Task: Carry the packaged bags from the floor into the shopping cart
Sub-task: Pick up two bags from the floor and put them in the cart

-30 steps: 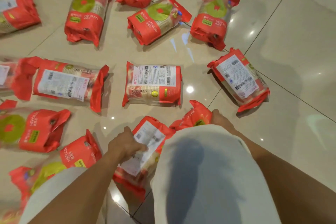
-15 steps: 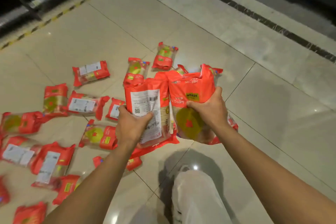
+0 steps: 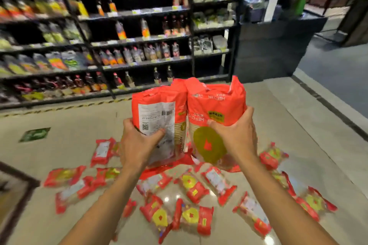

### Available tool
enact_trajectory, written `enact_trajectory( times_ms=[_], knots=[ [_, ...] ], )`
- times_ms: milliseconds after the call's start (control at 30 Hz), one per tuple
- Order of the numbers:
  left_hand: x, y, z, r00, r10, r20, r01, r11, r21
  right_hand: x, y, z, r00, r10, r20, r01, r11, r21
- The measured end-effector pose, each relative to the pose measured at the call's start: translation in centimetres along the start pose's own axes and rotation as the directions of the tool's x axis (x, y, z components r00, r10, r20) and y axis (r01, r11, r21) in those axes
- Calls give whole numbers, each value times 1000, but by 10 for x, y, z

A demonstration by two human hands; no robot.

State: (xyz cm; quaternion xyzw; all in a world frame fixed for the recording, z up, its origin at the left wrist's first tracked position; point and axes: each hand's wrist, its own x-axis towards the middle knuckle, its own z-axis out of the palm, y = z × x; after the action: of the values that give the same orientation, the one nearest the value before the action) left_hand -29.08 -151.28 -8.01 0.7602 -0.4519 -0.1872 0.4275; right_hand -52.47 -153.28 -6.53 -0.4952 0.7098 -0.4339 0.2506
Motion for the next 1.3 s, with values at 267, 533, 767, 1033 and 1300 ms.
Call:
enact_trajectory(
  times_ms=[267, 533, 767, 1033, 1300],
  knots=[
    [-11, -45, -194, 878, -166, -448, 201, 979, 29, -73, -140, 105, 884, -337, 325, 281, 937, 208],
    [-118, -70, -294, 581, -298, -757, 434, 901, -21, -171, -201, 154, 579, -557, 595, 383, 831, 405],
    [-249, -68, -310, 251, -341, -906, 581, 802, -141, -259, -199, 140, 203, -658, 725, 371, 737, 565],
    [-405, -53, -307, -128, -345, -930, 694, 639, -332, -377, -176, 97, -182, -668, 721, 257, 675, 691],
    [-525, -32, -316, -407, -278, -870, 680, 543, -492, -491, -169, 41, -451, -616, 646, 215, 627, 749]
  ],
)
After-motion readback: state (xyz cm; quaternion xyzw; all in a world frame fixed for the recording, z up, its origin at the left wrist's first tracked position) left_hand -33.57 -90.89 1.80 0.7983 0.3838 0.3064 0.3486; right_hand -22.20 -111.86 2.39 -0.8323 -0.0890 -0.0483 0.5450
